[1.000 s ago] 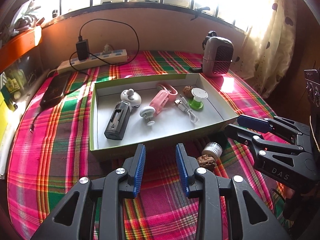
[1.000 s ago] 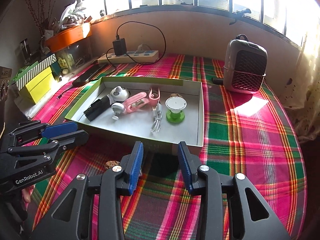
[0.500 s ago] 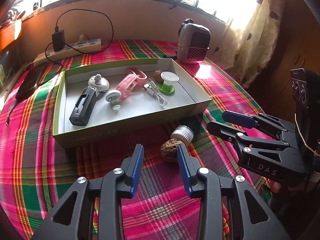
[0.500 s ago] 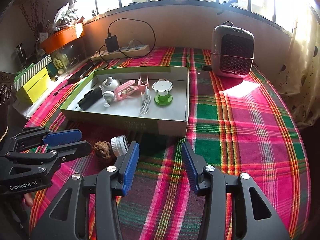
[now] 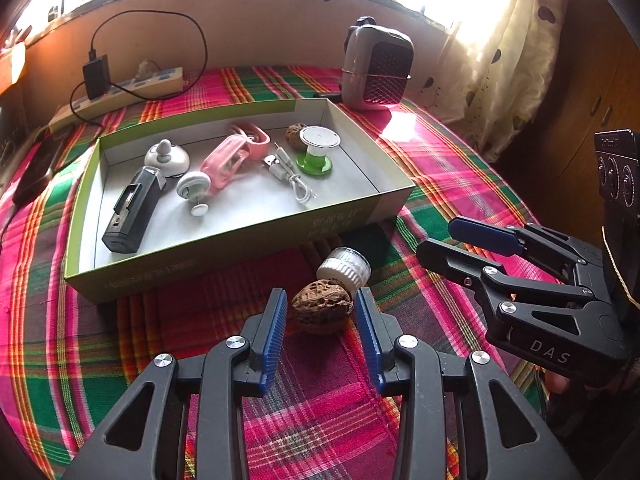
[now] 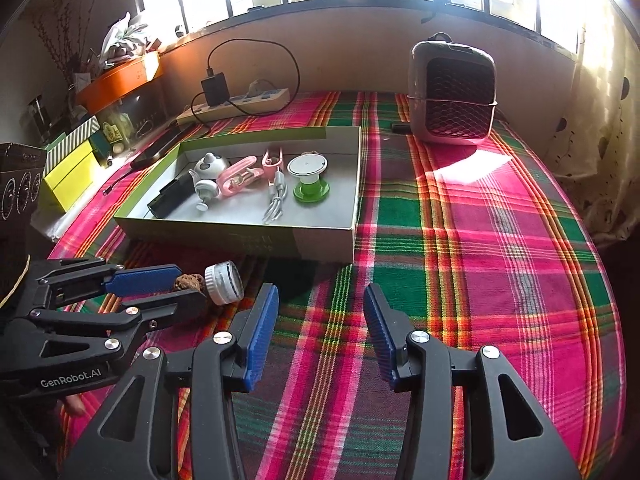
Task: Organize objects
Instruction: 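Withdraw both grippers from the box toward the walnut and white cap, then close the left gripper on the brown walnut while the right moves toward the white cap, then move the right gripper onto the white cylindrical cap and close it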
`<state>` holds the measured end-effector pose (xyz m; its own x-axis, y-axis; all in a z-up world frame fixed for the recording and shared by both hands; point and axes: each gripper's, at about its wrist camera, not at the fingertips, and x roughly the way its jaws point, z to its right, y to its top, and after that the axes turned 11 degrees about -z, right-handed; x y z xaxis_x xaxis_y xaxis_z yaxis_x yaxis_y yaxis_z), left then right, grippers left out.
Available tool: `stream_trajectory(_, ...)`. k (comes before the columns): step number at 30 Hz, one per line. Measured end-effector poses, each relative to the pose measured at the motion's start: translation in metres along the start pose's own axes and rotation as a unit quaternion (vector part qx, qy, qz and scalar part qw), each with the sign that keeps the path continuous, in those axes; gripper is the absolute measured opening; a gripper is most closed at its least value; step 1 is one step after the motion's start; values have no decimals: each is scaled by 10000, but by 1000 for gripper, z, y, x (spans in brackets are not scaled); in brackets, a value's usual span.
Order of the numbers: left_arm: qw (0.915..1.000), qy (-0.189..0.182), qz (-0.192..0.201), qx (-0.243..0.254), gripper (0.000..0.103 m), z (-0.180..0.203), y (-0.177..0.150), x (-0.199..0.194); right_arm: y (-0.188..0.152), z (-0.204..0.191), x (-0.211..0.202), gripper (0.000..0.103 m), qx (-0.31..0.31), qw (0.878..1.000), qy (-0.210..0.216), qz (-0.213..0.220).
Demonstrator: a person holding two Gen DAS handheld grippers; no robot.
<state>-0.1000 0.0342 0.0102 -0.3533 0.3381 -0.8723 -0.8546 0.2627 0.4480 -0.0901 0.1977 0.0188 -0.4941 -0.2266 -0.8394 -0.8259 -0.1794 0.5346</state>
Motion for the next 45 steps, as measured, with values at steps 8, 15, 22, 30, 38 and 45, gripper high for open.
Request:
stream_trajectory(8, 9999, 83, -72, 20, 34, 2, 6, 6, -2, 3, 1, 46, 29, 10000, -1, -22)
stream_trajectory(15, 9999, 85, -93, -81, 34, -2, 5, 8, -1, 4, 2, 46, 40, 10000, -27, -43)
stream_trajectory(22, 9999, 82, -35, -148, 31, -8, 2, 6, -2, 0, 4, 46, 6, 9999, -75, -86)
stream_trajectory(30, 9996, 234, 33, -182, 31, -14, -3, 2, -1, -7, 5, 46, -83, 9998, -117, -122)
stream_trajectory(38, 9989, 382, 66, -265, 31, -22, -8, -2, 0, -20, 6, 46, -223, 9996, -85, -150)
stream_trajectory(45, 9976, 553, 115, -401, 31, -33, -13, -8, 5, -34, 10, 46, -431, 9989, 3, -172)
